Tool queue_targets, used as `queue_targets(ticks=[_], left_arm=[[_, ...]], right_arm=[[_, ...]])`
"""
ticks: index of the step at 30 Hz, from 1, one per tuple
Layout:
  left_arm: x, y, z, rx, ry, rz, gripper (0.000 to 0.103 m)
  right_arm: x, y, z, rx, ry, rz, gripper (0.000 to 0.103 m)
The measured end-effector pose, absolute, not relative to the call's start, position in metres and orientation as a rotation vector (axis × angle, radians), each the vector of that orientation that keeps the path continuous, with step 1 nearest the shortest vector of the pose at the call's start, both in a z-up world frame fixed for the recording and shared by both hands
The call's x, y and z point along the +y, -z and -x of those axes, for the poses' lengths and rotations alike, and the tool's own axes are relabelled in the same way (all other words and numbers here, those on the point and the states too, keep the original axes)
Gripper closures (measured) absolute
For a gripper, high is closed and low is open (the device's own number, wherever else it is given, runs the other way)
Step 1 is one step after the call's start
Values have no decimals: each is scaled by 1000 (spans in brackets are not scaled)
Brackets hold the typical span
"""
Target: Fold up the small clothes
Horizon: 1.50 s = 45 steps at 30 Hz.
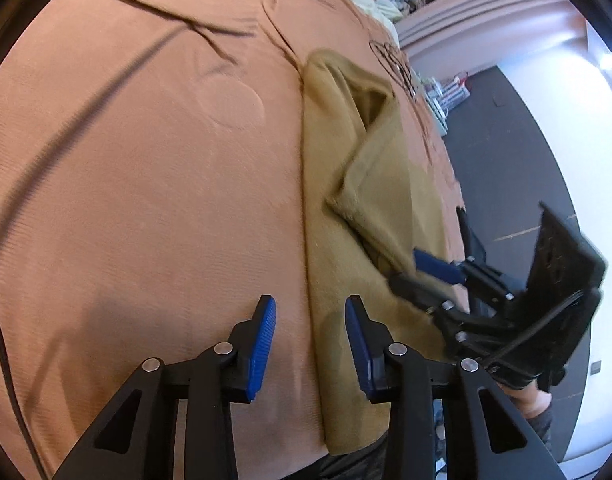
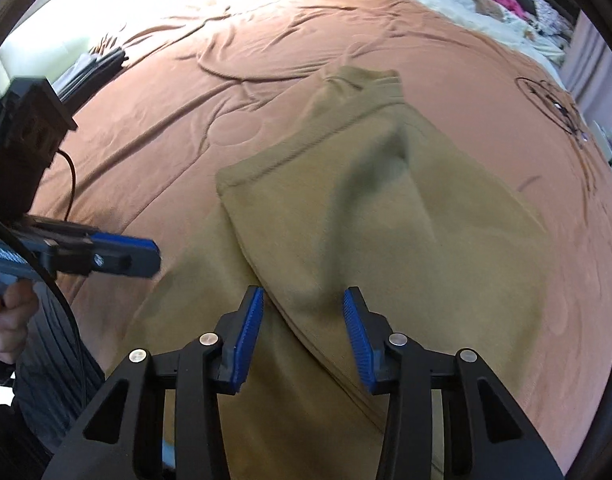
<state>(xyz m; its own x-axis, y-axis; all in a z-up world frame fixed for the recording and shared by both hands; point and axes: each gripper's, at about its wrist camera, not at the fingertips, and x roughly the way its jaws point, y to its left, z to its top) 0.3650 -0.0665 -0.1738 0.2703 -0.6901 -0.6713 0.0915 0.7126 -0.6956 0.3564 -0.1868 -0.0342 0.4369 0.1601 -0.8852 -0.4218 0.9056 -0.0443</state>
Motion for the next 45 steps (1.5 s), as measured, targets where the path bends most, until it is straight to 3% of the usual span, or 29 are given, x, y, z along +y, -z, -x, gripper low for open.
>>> queue_targets(ticks=[6,7,8,10,11,24,45], left_arm=[[-53,172,-372,1187,540,621,65],[-54,173,-373,1189,539,624,65],[-56,172,-374,1191,539,624,65],[-64,170,-377,1192,539,618,65],[-68,168,-378,1193,541,612,65],[-116,155,-403,1217,525,508,65],[-144,164,-443,1266,426,380,65]], right_arm=[[-176,52,-374,1078,-365,329,64],[-171,55,-378,1069,-358,353,66],[-171,54,-380,1058,-339,373,79],[-178,48,-382,1050,-349,330,93],[-184,43,-383,1040,-359,297,94],[-280,-4,-394,913,-319,33,96],[-427,66,-414,944,-165,-442,96]])
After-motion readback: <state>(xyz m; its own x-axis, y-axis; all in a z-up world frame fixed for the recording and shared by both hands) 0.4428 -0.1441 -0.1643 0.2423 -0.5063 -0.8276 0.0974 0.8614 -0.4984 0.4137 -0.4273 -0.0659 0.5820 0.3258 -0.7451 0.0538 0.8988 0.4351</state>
